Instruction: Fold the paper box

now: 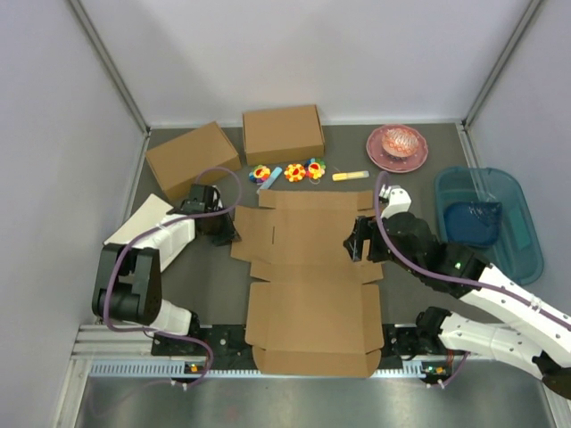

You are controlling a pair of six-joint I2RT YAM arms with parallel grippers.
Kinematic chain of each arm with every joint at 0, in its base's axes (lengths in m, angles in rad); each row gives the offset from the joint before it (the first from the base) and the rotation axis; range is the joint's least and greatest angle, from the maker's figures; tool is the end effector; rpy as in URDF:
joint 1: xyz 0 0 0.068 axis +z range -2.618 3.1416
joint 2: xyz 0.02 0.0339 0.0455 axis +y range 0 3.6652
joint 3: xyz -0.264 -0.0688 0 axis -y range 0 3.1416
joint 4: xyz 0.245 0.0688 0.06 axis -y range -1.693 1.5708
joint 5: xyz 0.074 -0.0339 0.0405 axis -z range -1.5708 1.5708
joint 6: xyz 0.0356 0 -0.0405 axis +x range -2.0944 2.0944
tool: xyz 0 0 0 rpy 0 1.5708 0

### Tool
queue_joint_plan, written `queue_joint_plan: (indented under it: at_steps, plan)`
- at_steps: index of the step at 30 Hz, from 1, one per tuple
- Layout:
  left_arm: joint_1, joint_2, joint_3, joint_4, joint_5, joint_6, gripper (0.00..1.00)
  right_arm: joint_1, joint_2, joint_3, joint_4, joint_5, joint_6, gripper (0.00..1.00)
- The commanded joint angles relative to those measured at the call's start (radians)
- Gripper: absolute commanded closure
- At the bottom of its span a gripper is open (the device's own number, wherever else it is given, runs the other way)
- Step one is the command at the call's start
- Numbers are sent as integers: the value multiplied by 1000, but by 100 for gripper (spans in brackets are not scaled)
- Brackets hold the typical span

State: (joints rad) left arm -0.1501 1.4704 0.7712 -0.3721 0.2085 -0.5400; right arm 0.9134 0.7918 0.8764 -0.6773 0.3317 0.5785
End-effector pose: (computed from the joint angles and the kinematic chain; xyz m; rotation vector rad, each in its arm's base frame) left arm 0.2676 -0.0479 0.1689 -0.4520 2.6608 -0.4984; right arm 0.1087 0.1218 0.3217 -0.1705 2.1652 0.5154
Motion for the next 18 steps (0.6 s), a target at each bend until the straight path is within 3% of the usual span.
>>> queue_joint_plan:
  at_steps: [1,7,13,18]
  plan:
    - [3,-61,16,88,109,38,78,-8,-16,27,28,-10,-29,24]
    - [-14,-128,-29,288,181,44,99,-13,15,79,28,18,-75,24]
    - [-129,-234,-53,364,63,204,100,-19,58,156,25,65,-135,25]
    - [-268,-364,-202,544,-7,376,100,-36,116,194,32,112,-183,25]
